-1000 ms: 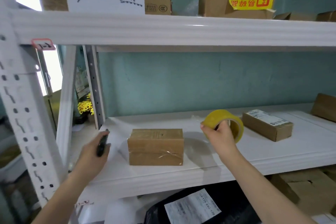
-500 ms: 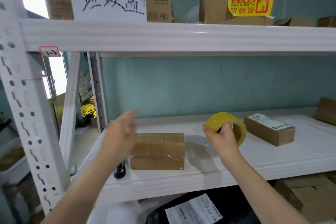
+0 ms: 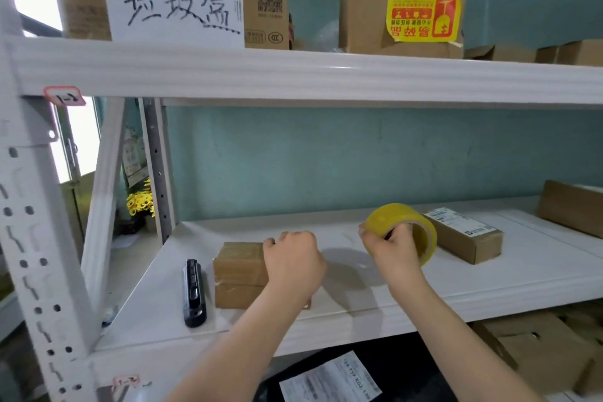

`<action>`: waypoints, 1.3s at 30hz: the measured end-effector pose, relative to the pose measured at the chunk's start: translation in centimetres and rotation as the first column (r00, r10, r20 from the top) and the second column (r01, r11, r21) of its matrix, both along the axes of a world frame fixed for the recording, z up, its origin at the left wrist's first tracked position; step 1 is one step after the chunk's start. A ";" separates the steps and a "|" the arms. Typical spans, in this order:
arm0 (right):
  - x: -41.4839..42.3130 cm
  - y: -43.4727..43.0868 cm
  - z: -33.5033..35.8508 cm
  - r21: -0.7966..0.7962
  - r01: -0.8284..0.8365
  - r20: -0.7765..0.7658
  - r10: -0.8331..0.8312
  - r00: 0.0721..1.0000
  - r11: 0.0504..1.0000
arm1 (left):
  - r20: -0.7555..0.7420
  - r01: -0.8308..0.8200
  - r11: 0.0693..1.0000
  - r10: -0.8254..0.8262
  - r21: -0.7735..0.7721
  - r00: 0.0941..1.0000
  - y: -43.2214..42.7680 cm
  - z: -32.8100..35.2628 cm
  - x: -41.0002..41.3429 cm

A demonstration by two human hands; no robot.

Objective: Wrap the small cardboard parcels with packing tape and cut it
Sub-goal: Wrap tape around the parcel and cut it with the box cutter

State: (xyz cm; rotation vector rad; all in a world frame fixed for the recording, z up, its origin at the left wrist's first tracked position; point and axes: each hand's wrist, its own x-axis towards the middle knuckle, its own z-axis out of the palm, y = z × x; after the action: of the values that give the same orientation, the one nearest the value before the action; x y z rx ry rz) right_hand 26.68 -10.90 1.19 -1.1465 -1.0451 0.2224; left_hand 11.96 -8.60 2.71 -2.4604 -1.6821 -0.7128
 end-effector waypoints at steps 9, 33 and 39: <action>-1.0 -1.6 1.7 0.108 -0.025 0.064 0.018 0.998 0.994 | 0.680 0.264 0.965 -0.197 0.005 0.706 0.1 1.3 -1.8; -3.8 -1.9 2.1 -0.191 -0.175 0.285 0.226 0.932 0.966 | 0.850 0.736 0.435 0.352 -0.519 0.392 -0.8 4.5 -6.0; -4.2 -2.9 2.5 -0.251 -0.421 0.031 0.442 0.897 0.872 | 0.863 0.721 0.476 0.314 -0.504 0.396 -0.1 4.5 -6.9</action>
State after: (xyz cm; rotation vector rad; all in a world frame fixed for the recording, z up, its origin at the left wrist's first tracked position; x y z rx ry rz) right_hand 22.44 -13.77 3.64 -1.1300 -1.3769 0.6754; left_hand 5.06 -8.66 7.24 -3.3704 -2.4891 -2.0589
